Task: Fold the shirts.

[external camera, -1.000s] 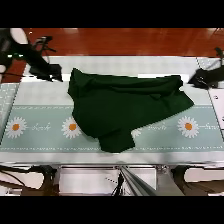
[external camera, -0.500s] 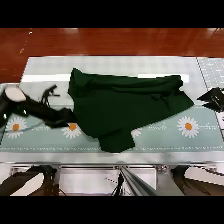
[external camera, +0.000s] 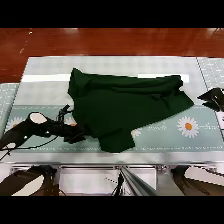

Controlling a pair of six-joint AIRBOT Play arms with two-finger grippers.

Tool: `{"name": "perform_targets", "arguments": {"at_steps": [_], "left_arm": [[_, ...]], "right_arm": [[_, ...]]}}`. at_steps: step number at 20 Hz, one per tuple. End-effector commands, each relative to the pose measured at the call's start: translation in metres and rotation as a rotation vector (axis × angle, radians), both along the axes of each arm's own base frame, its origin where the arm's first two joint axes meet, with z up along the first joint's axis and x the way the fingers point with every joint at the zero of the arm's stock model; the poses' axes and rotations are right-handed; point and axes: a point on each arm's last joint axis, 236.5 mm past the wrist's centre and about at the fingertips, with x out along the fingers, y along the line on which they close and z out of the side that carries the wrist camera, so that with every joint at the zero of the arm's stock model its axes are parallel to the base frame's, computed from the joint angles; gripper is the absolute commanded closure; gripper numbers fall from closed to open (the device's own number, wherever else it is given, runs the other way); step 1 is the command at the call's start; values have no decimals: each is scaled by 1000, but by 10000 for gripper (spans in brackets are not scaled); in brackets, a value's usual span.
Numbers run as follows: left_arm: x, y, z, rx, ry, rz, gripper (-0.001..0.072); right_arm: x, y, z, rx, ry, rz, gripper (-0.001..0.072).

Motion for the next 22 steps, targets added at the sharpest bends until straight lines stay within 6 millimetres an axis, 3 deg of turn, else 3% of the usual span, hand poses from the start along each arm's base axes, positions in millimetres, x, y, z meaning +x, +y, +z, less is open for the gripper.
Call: {"name": "perform_targets", "arguments": {"at_steps": [1,2,5,6,7,10,15,22], "left_arm": [[32,-4,-23,44,-48,153,17],[36,-7,-26,39,-38,183,43],[35,-12,-34,42,-13,198,531],[34,-12,-35,42,-14,192,631],[32,-14,-34,37,-18,176,680],[23,-19,-30,15,-26,111,680],[20,-20,-29,7,-34,87,679],[19,-21,-27,2,-32,82,680]], "right_arm": [[0,0,0,-1,-4,0,180],[1,-1,0,-3,-5,-1,180],[2,-4,-1,-14,-9,-8,180],[1,-6,-2,-28,-2,-7,180],[-3,-10,-6,-49,14,-1,180],[1,-16,-8,7,-21,-81,162],[-12,-35,-32,7,-1,-184,158],[12,-16,-81,32,56,-180,161]]}}
